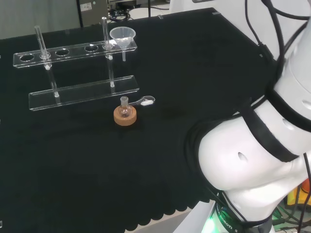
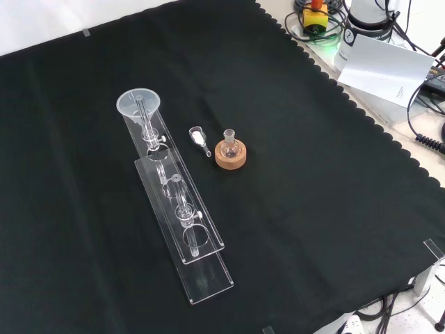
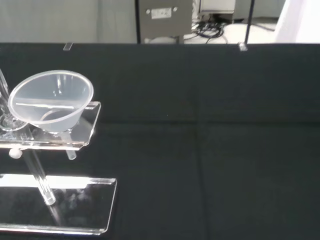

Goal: Pick up the funnel from the transparent funnel stand.

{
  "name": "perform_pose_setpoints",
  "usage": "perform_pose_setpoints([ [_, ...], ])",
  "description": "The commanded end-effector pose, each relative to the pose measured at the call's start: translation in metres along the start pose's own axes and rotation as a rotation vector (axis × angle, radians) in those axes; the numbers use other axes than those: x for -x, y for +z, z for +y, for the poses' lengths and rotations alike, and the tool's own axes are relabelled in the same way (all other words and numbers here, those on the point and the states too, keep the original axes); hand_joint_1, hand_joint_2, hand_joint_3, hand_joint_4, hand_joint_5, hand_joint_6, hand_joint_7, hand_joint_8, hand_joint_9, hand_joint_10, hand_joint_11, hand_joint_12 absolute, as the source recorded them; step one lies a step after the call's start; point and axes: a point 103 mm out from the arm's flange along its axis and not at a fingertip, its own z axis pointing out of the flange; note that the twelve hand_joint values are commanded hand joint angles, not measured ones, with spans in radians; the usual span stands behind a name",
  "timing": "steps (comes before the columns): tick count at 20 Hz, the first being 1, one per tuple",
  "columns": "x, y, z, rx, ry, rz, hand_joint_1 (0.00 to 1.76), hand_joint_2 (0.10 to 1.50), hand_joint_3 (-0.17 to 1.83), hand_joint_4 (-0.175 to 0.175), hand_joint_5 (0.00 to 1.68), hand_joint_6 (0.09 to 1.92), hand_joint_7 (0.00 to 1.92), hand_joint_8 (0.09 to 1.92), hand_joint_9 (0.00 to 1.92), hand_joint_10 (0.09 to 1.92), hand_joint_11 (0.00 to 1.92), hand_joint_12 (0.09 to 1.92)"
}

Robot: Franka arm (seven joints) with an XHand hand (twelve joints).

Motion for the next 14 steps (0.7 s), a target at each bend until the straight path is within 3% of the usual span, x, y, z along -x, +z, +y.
perform_pose_setpoints([
  [1, -0.016, 0.032, 0.038, -0.146, -0.054, 0.024, 0.43, 0.91, 0.24, 0.005, 0.2, 0.09, 0.06, 0.57, 0.23, 0.69, 0.03, 1.42],
  [5, -0.014, 0.047, 0.055, -0.202, -0.095, -0.003, 0.46, 0.87, 0.22, -0.001, 0.23, 0.09, 0.07, 0.59, 0.24, 0.7, 0.04, 1.43],
  [11, -0.042, 0.059, 0.067, -0.286, -0.138, -0.041, 0.5, 0.8, 0.21, -0.007, 0.2, 0.09, 0.05, 0.65, 0.28, 0.73, 0.09, 1.43],
  [14, -0.048, 0.063, 0.072, -0.36, -0.186, -0.046, 0.51, 0.78, 0.2, -0.005, 0.16, 0.09, 0.03, 0.66, 0.27, 0.73, 0.1, 1.43],
])
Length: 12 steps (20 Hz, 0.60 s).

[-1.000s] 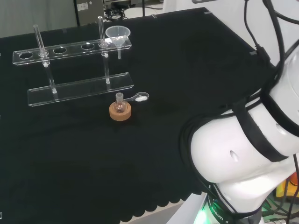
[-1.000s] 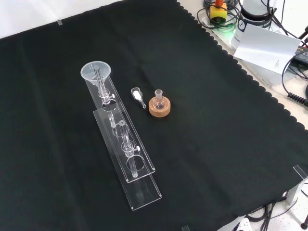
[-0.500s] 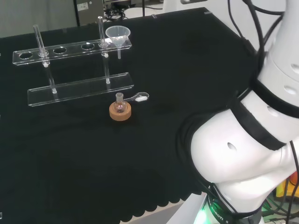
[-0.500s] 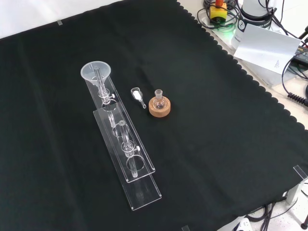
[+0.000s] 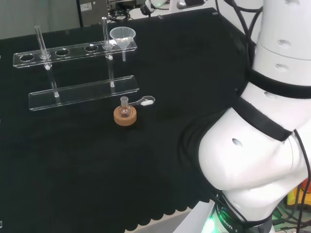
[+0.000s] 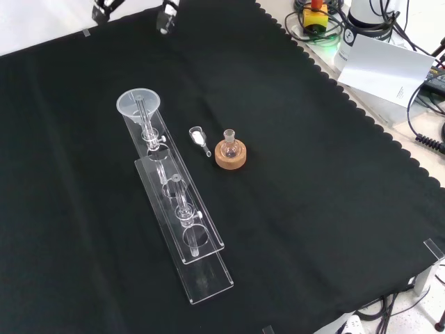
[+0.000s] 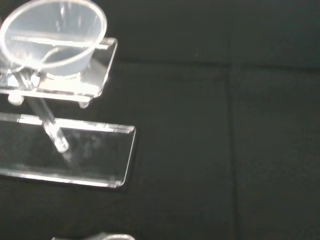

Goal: Pick up the funnel from the transparent funnel stand.

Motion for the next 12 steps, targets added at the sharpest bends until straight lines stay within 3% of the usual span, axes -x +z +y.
perform_pose_setpoints([
  [1, -0.024, 0.01, 0.014, -0.149, -0.102, -0.031, 0.52, 0.77, 0.2, -0.003, 0.12, 0.09, 0.02, 0.62, 0.25, 0.74, 0.1, 1.43],
  [5, -0.037, 0.013, 0.02, -0.169, -0.113, -0.067, 0.54, 0.74, 0.19, -0.028, 0.01, 0.09, 0.0, 0.46, 0.21, 0.76, 0.13, 1.44],
  [8, -0.064, 0.019, 0.02, -0.169, -0.129, -0.093, 0.57, 0.73, 0.19, -0.044, 0.0, 0.09, 0.0, 0.45, 0.2, 0.77, 0.16, 1.45],
  [12, -0.066, 0.026, 0.026, -0.154, -0.149, -0.103, 0.63, 0.72, 0.19, -0.051, 0.01, 0.09, 0.0, 0.47, 0.19, 0.78, 0.17, 1.43],
])
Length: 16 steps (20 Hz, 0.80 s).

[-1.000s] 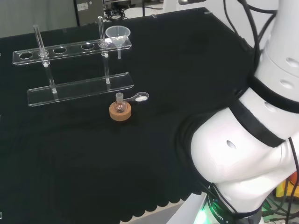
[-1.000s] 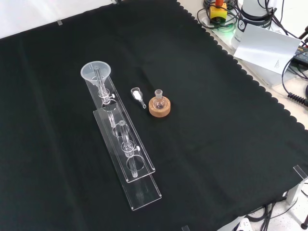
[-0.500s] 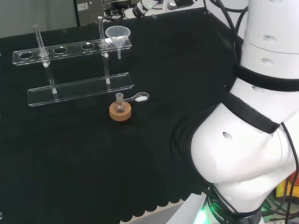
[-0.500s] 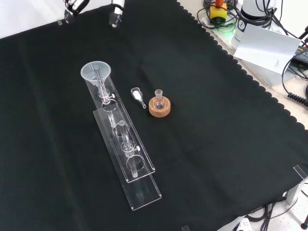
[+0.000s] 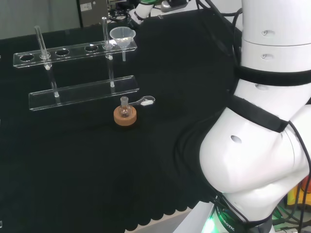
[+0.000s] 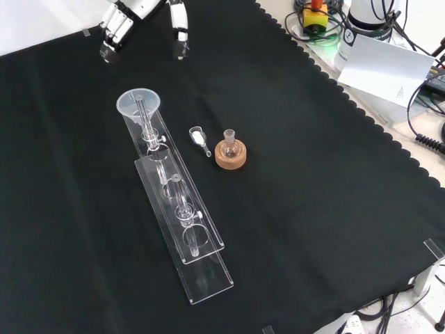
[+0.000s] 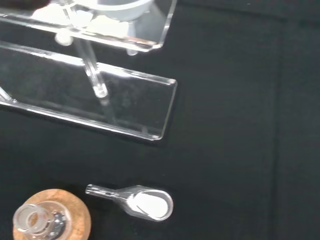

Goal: Pick up the funnel from the transparent funnel stand.

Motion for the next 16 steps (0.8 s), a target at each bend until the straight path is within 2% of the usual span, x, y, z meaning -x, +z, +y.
perform_pose_setpoints([
  [1, -0.018, 0.013, 0.011, 0.009, -0.028, -0.036, 0.63, 0.72, 0.19, -0.053, 0.01, 0.09, 0.0, 0.47, 0.19, 0.79, 0.17, 1.43],
  [3, -0.018, 0.016, 0.014, 0.029, -0.036, -0.047, 0.64, 0.72, 0.2, -0.054, 0.02, 0.09, 0.0, 0.49, 0.19, 0.79, 0.17, 1.43],
  [6, -0.012, 0.019, 0.02, 0.02, -0.029, -0.066, 0.64, 0.72, 0.2, -0.054, 0.02, 0.09, 0.0, 0.51, 0.18, 0.8, 0.17, 1.43],
  [7, -0.015, 0.016, 0.021, 0.026, -0.022, -0.093, 0.64, 0.72, 0.2, -0.053, 0.03, 0.09, 0.0, 0.51, 0.19, 0.8, 0.18, 1.43],
  [11, -0.019, 0.02, 0.027, 0.05, 0.01, -0.088, 0.65, 0.72, 0.22, -0.054, 0.05, 0.09, 0.0, 0.56, 0.23, 0.8, 0.21, 1.41],
  [12, -0.021, 0.022, 0.029, 0.062, -0.001, -0.098, 0.65, 0.72, 0.22, -0.055, 0.07, 0.09, 0.0, 0.6, 0.24, 0.79, 0.22, 1.4],
  [16, -0.016, 0.027, 0.036, 0.061, 0.013, -0.093, 0.67, 0.71, 0.26, -0.055, 0.12, 0.09, 0.06, 0.7, 0.33, 0.76, 0.26, 1.39],
])
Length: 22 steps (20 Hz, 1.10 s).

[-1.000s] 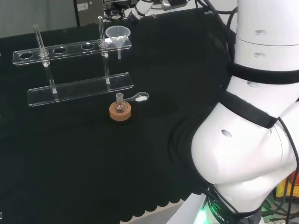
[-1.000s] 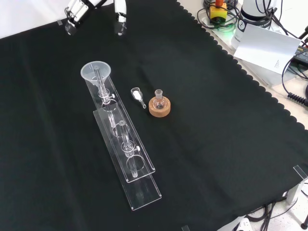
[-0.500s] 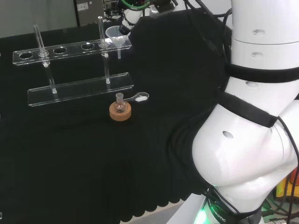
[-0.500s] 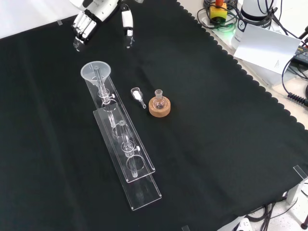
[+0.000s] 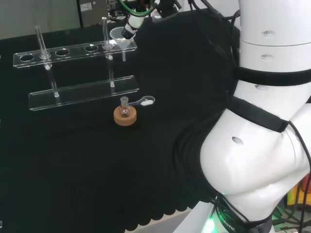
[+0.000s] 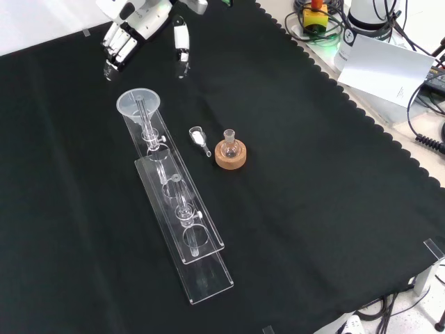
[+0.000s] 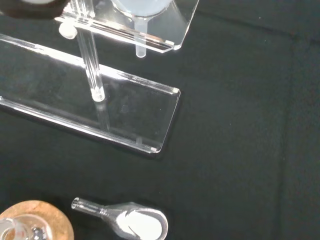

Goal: Pick up the funnel from the transparent funnel stand.

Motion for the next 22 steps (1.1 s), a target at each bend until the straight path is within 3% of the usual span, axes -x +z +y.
perform_pose_setpoints([
  [1, 0.004, 0.012, 0.012, 0.009, 0.017, -0.014, 0.68, 0.71, 0.27, -0.055, 0.14, 0.09, 0.08, 0.71, 0.34, 0.75, 0.27, 1.38],
  [5, -0.004, 0.01, 0.02, -0.006, -0.005, -0.022, 0.69, 0.71, 0.29, -0.053, 0.16, 0.09, 0.09, 0.72, 0.35, 0.74, 0.27, 1.38],
  [8, -0.004, 0.012, 0.025, 0.005, -0.006, -0.017, 0.69, 0.7, 0.31, -0.049, 0.15, 0.09, 0.02, 0.7, 0.23, 0.76, 0.21, 1.4],
  [13, -0.008, 0.015, 0.029, -0.002, -0.004, -0.024, 0.67, 0.68, 0.34, -0.042, 0.08, 0.09, 0.0, 0.46, 0.09, 0.8, 0.14, 1.42],
  [22, -0.009, 0.023, 0.042, -0.02, 0.008, -0.037, 0.6, 0.67, 0.34, -0.039, 0.05, 0.09, 0.0, 0.43, 0.12, 0.83, 0.14, 1.42],
])
